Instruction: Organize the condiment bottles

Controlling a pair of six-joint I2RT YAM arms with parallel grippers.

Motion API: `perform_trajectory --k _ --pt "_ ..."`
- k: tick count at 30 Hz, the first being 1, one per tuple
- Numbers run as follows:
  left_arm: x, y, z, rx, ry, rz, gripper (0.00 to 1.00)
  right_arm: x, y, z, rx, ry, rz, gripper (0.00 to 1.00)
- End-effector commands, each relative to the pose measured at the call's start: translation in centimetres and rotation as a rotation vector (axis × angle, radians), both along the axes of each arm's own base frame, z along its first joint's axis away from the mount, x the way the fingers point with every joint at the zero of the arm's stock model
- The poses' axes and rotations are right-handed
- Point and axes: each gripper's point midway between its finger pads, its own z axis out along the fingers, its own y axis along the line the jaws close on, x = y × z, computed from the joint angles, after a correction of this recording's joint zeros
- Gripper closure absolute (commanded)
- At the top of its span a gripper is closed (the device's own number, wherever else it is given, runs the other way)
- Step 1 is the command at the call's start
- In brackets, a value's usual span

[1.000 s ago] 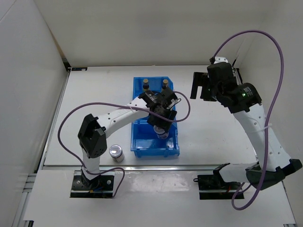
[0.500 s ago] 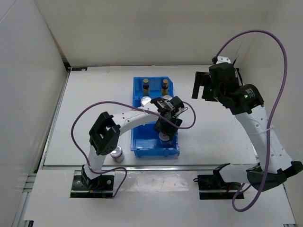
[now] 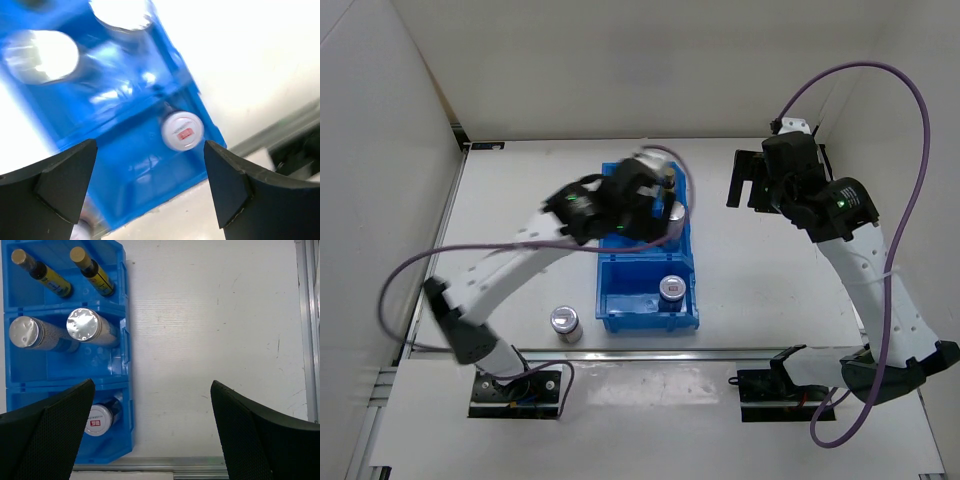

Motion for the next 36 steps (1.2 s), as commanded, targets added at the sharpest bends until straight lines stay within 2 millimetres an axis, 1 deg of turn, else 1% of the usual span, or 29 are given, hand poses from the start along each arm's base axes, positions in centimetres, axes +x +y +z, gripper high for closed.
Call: perform_trajectory --k 1,2,3,4,5,6,7,8,9,10,11,12,13,14,16,17,19,20,22,23,25,26,27,29,31,33,36 --pt "0.8 9.9 5.5 -0.046 -0.16 0.306 0.01 0.2 -0.5 1.7 0.006 -0.052 -0.028 0.01" --pt "0.6 13.8 6.7 -0.097 -0.179 0.422 0.01 0.2 -0.5 1.3 0.0 -0.043 -0.028 0.01" --pt "-0.1 16.1 3.7 -0.057 -0.126 0.492 0.01 0.2 -0.5 1.3 0.0 -0.043 -0.028 0.01" --pt "-0.7 18.0 2.7 -0.066 -0.101 0.57 0.01 0.2 -0.5 0.9 -0.005 -0.034 -0.028 0.01" --pt "-1.7 20.0 2.9 -0.106 -0.111 0.615 0.01 0.2 -0.5 0.9 -0.005 -0.034 -0.028 0.01" --pt "-2.3 21.6 0.6 -0.089 -0.054 0.653 0.01 0.3 -0.2 0.7 0.004 -0.031 -0.016 0.01" --pt "-2.9 22.3 0.1 -0.099 -0.033 0.674 0.01 0.4 0.1 0.4 0.004 -0.02 -0.009 0.01" --pt "-3.9 22.7 -0.3 -0.128 0.004 0.683 0.01 0.5 0.3 0.6 0.014 -0.024 0.0 0.01" --pt "-4.5 22.7 -1.0 -0.137 0.043 0.688 0.01 0.7 0.7 0.2 0.017 -0.009 0.012 0.01" --pt "-5.2 22.6 -2.2 -0.135 0.1 0.696 0.01 0.9 0.9 -0.2 0.011 0.002 0.012 0.01" --pt "-6.5 22.0 -3.5 -0.124 0.201 0.678 0.01 0.8 1.1 -0.2 0.024 0.006 0.016 0.01" --pt "-6.9 22.0 -4.0 -0.119 0.252 0.68 0.01 1.0 1.2 -0.5 0.02 0.014 0.015 0.01" --pt "-7.8 21.8 -5.4 -0.089 0.321 0.68 0.01 0.9 1.4 -0.5 0.025 0.018 0.022 0.01" --pt "-8.6 21.2 -6.5 -0.076 0.404 0.68 0.01 1.2 1.7 -0.6 0.031 0.019 0.03 0.01" --pt "-9.8 21.2 -8.0 -0.053 0.477 0.691 0.01 1.2 1.8 -0.6 0.038 0.02 0.024 0.01" --pt "-10.5 21.5 -9.2 -0.029 0.512 0.715 0.01 1.2 1.9 -0.7 0.044 0.023 0.032 0.01" --pt "-11.0 21.5 -10.0 -0.03 0.531 0.721 0.01 1.2 1.9 -0.7 0.044 0.024 0.032 0.01" --pt "-11.6 21.5 -10.8 -0.019 0.563 0.731 0.01 1.2 1.9 -0.7 0.044 0.024 0.032 0.01" --pt "-12.2 21.2 -11.4 -0.031 0.592 0.728 0.01 1.2 1.9 -0.7 0.044 0.024 0.032 0.01" --pt "-12.7 21.3 -12.4 -0.025 0.621 0.743 0.01 1.1 1.9 -1.0 0.04 0.031 0.032 0.01" --pt "-13.0 21.4 -13.3 -0.012 0.632 0.747 0.01 1.1 1.9 -1.0 0.04 0.032 0.032 0.01" --pt "-13.3 21.5 -14.0 -0.005 0.644 0.757 0.01 1.1 1.9 -1.3 0.042 0.04 0.026 0.01" --pt "-12.8 21.3 -13.9 -0.022 0.628 0.753 0.01 1.1 1.9 -1.3 0.042 0.04 0.026 0.01" --pt "-12.8 20.9 -14.9 -0.019 0.659 0.748 0.01 1.4 2.3 -1.5 0.048 0.043 0.033 0.01" --pt "-12.1 20.5 -15.4 -0.016 0.661 0.749 0.01 1.3 2.4 -1.5 0.053 0.047 0.04 0.01" --pt "-12.0 20.5 -15.8 0.008 0.677 0.744 0.01 1.3 2.4 -1.5 0.053 0.047 0.04 0.01" --pt "-11.1 20.8 -16.7 0.058 0.669 0.755 0.01 1.3 2.4 -1.5 0.053 0.047 0.04 0.01"
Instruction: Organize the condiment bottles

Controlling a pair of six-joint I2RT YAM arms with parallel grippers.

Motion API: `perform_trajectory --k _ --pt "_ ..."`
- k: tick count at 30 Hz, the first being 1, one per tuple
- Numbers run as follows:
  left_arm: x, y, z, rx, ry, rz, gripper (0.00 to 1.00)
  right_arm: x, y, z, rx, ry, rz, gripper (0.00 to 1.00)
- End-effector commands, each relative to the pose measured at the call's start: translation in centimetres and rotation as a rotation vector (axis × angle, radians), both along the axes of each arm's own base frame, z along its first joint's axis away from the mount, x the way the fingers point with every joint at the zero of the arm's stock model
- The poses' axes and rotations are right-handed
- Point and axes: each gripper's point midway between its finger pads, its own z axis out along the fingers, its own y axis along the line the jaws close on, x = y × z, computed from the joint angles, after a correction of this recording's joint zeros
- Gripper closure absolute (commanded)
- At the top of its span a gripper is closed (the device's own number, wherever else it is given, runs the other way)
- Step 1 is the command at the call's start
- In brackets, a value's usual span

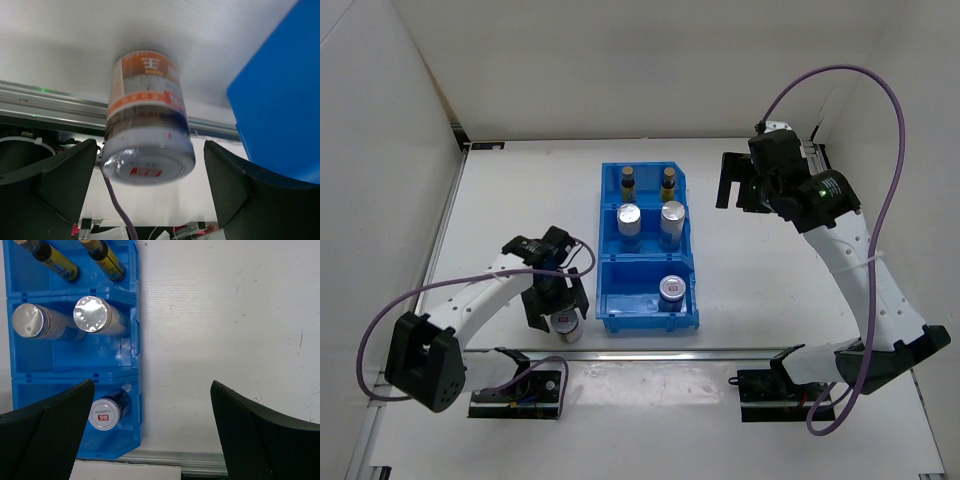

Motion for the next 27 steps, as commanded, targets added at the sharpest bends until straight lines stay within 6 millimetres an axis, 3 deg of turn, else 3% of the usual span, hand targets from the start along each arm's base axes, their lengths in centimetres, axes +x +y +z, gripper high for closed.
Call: perform_trajectory --k 1,4,7,8,9,11,12,13,15,17,20,23,27 --pt "2.1 -0.8 -0.1 -0.011 -0.046 0.0 0.02 0.5 0.5 0.7 0.03 -0.032 0.0 0.01" --pt "2.6 -1.3 -0.5 -0.021 -0.04 -0.011 0.13 0.5 0.5 0.7 0.03 -0.032 0.0 0.01" --pt "3.4 -1.7 0.3 -0.04 -0.08 -0.021 0.4 0.6 0.2 0.4 0.026 -0.024 -0.009 0.01" --pt "3.8 -1.8 1.1 -0.056 -0.112 -0.021 0.6 0.7 0.1 0.4 0.02 -0.027 -0.016 0.01" --pt "4.0 -1.5 1.7 -0.045 -0.133 -0.018 0.69 0.7 0.1 0.4 0.02 -0.027 -0.016 0.01" --pt "4.9 -1.5 4.4 -0.053 -0.204 -0.013 0.89 0.6 0.1 0.1 0.016 -0.019 -0.016 0.01" --pt "5.5 -1.2 5.4 -0.035 -0.234 -0.007 0.89 0.7 -0.2 0.1 0.015 -0.019 -0.025 0.01" --pt "6.7 -1.6 7.9 -0.057 -0.305 -0.002 0.89 0.7 -0.2 0.1 0.015 -0.019 -0.025 0.01" --pt "7.1 -1.2 10.5 -0.04 -0.365 0.001 0.89 0.7 -0.2 0.1 0.015 -0.019 -0.025 0.01" --pt "8.1 -1.8 14.0 -0.074 -0.468 0.004 0.89 0.7 -0.2 0.1 0.015 -0.019 -0.025 0.01" --pt "8.5 -3.6 17.4 -0.143 -0.564 -0.036 0.89 0.7 -0.1 0.0 0.021 -0.016 -0.018 0.01" --pt "8.7 -6.7 17.6 -0.218 -0.591 -0.171 0.89 0.7 -0.1 0.0 0.021 -0.016 -0.018 0.01" --pt "8.1 -10.3 14.9 -0.225 -0.532 -0.331 0.89 0.7 -0.1 0.0 0.021 -0.016 -0.018 0.01"
